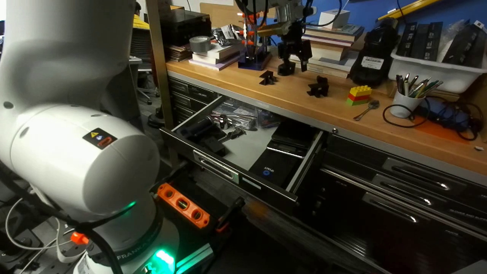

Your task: Open the top middle drawer and remove three black objects from the drawer

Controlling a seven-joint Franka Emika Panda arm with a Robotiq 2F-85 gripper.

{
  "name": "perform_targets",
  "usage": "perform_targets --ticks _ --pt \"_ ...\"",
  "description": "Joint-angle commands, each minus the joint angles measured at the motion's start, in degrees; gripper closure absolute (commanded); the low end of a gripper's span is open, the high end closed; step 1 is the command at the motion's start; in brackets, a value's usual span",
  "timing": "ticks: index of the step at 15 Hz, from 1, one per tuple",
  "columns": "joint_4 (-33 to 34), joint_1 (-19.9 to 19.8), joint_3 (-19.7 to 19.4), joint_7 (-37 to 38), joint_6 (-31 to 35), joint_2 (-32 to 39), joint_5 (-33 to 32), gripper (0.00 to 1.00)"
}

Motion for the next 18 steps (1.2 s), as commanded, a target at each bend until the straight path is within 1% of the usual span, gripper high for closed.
perform_targets --ticks 1,5,8,10,14,18 --pt "-14.2 0.5 0.0 9.7 4.8 -6.7 -1.0 0.0" --pt "-26.8 1.5 0.3 24.9 10.3 -10.2 -1.1 0.0" --pt "-36.4 2.6 1.1 37.8 14.2 -14.0 -0.5 0.0" --pt "-41.4 3.2 2.1 46.1 16.1 -15.7 -0.2 0.0" --pt "-46.6 2.9 4.1 60.3 17.6 -17.5 0.7 0.0" --pt "-50.1 1.6 5.4 70.1 20.7 -17.8 4.1 0.0"
